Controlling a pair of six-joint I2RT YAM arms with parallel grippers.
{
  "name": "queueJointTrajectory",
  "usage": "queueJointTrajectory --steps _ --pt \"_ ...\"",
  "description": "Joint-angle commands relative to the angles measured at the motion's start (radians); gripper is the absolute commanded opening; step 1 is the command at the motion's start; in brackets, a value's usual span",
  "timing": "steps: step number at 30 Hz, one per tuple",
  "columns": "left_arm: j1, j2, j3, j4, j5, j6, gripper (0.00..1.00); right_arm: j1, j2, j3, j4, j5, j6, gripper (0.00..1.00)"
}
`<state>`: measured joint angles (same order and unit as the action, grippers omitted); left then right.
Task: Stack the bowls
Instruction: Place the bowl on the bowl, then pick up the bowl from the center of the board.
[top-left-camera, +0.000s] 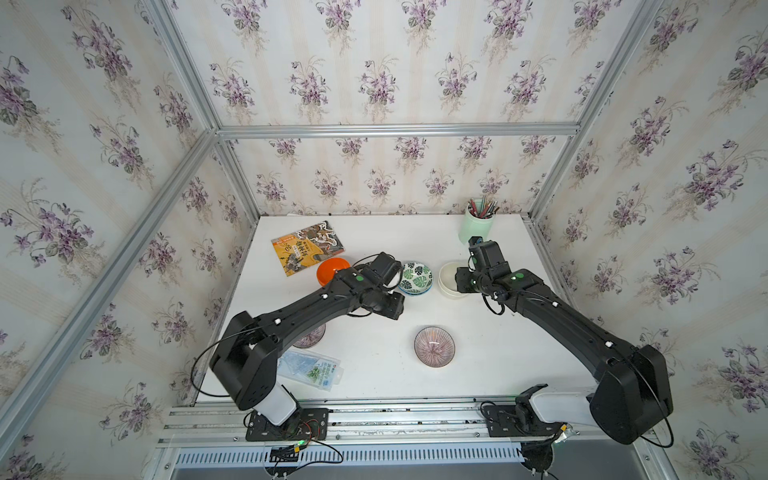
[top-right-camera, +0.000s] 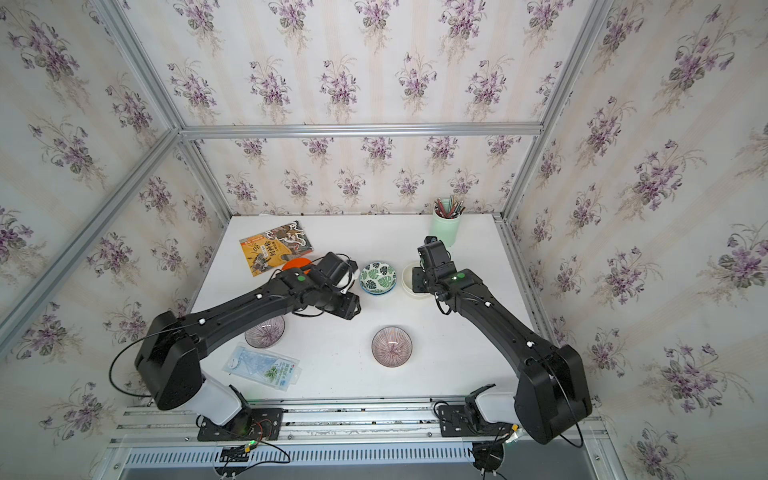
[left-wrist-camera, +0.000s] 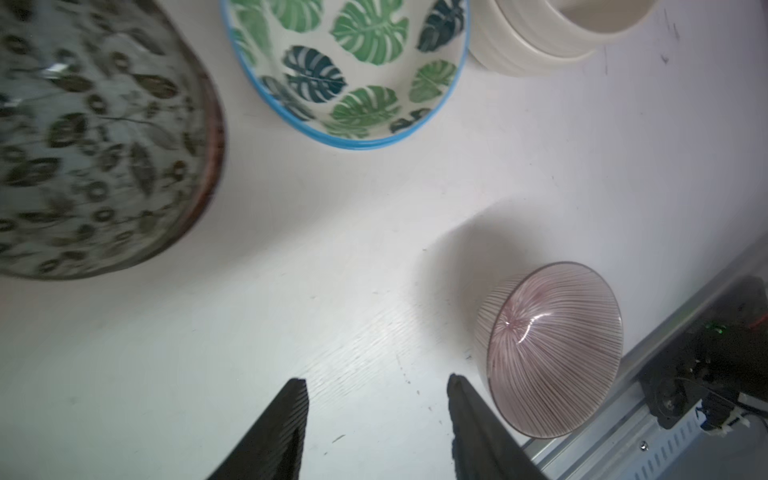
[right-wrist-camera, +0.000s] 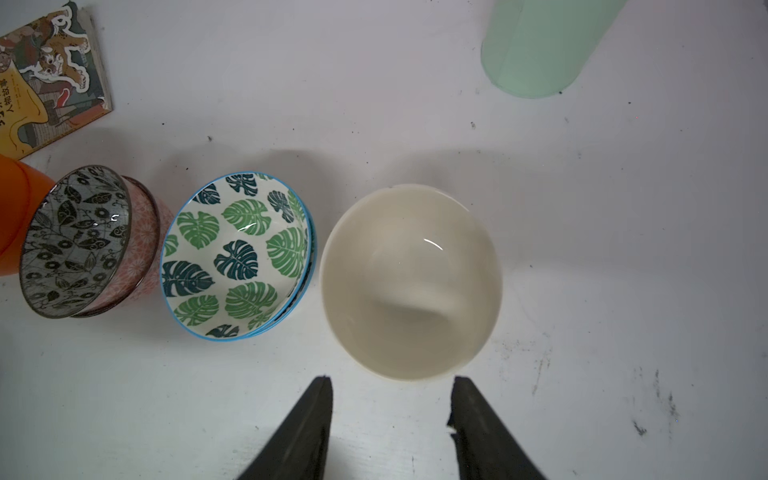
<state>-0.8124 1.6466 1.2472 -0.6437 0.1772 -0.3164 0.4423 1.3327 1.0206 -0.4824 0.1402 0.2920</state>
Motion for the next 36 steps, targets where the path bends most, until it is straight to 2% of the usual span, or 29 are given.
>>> queueJointTrajectory --steps 1,4,8,11,18,28,29,32,35,36 --pt "-0.052 0.07 0.038 0.049 0.047 -0.024 0.56 -0.021 -0.009 -0.002 0.01 -0.003 0.01 0.51" --pt "-0.099 0.131 0.084 0.032 0.032 -0.027 0.56 -0.042 -0.021 -0.013 0.014 -0.012 0.004 0.52" --pt "-0.137 0.206 0.146 -0.055 -0.105 -0.027 0.56 -0.058 -0.036 -0.026 0.017 -0.024 0.0 0.52" --pt "-0.147 0.237 0.151 -0.075 -0.141 -0.026 0.56 -0.062 -0.038 -0.028 0.018 -0.028 -0.004 0.52" --pt "-0.162 0.281 0.132 -0.068 -0.118 -0.029 0.41 -0.064 -0.028 -0.022 0.028 -0.04 -0.008 0.52" --pt "-0.165 0.271 0.117 -0.035 -0.059 -0.041 0.38 -0.065 -0.021 -0.025 0.032 -0.047 -0.01 0.52" --pt "-0.166 0.268 0.114 -0.03 -0.049 -0.043 0.36 -0.064 -0.022 -0.025 0.031 -0.046 -0.01 0.52" --pt "-0.166 0.269 0.115 -0.018 -0.019 -0.047 0.13 -0.065 -0.027 -0.028 0.031 -0.048 -0.008 0.52" --pt "-0.165 0.27 0.115 -0.003 0.006 -0.056 0.06 -0.064 -0.032 -0.032 0.031 -0.056 -0.008 0.52" --pt "-0.165 0.266 0.115 0.001 0.003 -0.066 0.0 -0.064 -0.035 -0.034 0.03 -0.062 -0.01 0.51"
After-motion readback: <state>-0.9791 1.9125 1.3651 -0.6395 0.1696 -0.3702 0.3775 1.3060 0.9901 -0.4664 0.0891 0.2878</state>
